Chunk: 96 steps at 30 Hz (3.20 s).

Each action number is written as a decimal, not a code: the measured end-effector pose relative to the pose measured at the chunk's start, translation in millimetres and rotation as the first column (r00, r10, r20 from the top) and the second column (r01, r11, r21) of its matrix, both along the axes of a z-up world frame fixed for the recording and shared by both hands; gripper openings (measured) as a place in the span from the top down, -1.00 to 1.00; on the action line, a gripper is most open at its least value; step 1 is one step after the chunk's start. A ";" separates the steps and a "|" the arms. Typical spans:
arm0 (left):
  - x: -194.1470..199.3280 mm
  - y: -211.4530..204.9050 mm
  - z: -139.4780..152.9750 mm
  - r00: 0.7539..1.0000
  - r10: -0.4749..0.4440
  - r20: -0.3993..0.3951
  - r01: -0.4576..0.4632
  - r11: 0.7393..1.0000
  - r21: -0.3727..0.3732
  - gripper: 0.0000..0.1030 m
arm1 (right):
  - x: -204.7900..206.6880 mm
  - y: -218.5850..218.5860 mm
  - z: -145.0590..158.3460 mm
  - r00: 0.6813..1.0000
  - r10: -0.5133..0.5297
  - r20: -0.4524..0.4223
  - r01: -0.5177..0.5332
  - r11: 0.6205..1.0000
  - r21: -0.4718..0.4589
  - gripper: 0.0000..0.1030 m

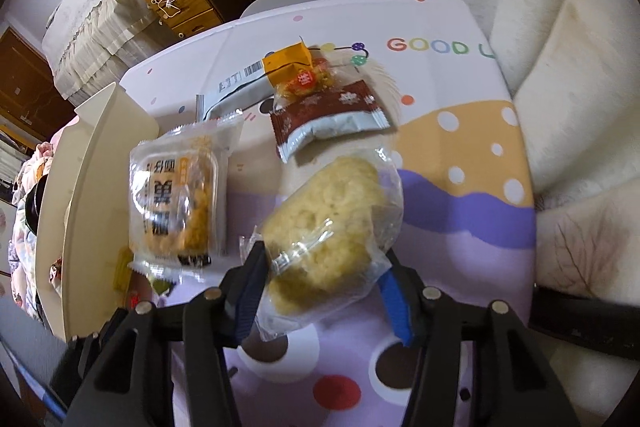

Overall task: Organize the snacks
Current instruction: 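Grasp the clear-wrapped yellow cake with the right gripper while the left grasps the dark-wrapped candy, then carry the yellow cake and dark candy into the white tray and release both, then withdraw both grippers from the tray toward the remaining snacks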

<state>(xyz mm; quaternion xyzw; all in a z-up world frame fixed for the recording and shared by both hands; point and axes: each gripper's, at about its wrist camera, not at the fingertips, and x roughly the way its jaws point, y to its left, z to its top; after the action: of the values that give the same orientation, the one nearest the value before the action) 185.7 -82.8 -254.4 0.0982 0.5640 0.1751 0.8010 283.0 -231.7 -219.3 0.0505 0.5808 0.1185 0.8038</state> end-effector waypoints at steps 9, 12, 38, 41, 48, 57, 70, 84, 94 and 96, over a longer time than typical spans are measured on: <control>-19.2 -10.8 10.2 0.999 -0.035 -0.006 0.034 0.997 -0.063 0.44 | -33.4 -16.5 15.6 1.000 -0.001 0.010 0.000 1.000 0.007 -0.04; -32.2 -19.7 18.7 0.998 -0.055 0.024 0.057 0.995 -0.080 0.45 | -48.0 -21.4 22.1 1.000 0.009 0.021 -0.009 1.000 0.008 -0.04; -135.0 3.7 168.9 0.940 -0.106 0.325 0.148 0.983 -0.105 0.45 | -178.5 -14.4 77.3 0.977 0.156 0.142 -0.168 0.983 0.075 -0.04; -135.9 18.4 177.6 0.945 -0.085 0.314 0.146 0.974 -0.175 0.45 | -181.7 -2.8 86.4 0.968 0.181 0.173 -0.197 0.977 0.080 -0.04; -136.6 62.9 183.0 0.962 -0.034 0.272 0.132 0.927 -0.352 0.45 | -188.7 32.5 107.8 0.937 0.259 0.233 -0.278 0.959 0.052 -0.04; -129.5 130.1 208.3 0.942 -0.140 0.306 0.257 0.888 -0.383 0.45 | -192.8 91.5 122.1 0.939 0.214 0.270 -0.239 0.969 0.064 -0.04; -104.4 246.3 235.6 0.888 -0.232 0.396 0.399 0.818 -0.414 0.64 | -192.4 195.3 129.5 0.944 0.099 0.314 -0.132 0.988 0.085 -0.05; -87.9 303.1 213.9 0.907 -0.289 0.307 0.405 0.799 -0.445 0.61 | -182.7 268.5 135.8 0.928 0.064 0.366 -0.105 0.990 0.092 -0.06; -88.5 310.7 206.0 0.916 -0.280 0.288 0.389 0.798 -0.460 0.22 | -177.4 264.7 121.0 0.952 0.007 0.306 -0.041 0.993 0.107 -0.31; -87.8 309.1 203.7 0.916 -0.282 0.284 0.390 0.791 -0.472 0.19 | -179.8 261.4 118.8 0.956 0.004 0.295 -0.037 0.994 0.106 -0.31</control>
<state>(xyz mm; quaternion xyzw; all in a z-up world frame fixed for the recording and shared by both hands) 97.9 226.3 -50.7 -0.0404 0.4803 -0.1205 0.8679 103.1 29.7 -100.4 0.0708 0.4478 0.1648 0.8760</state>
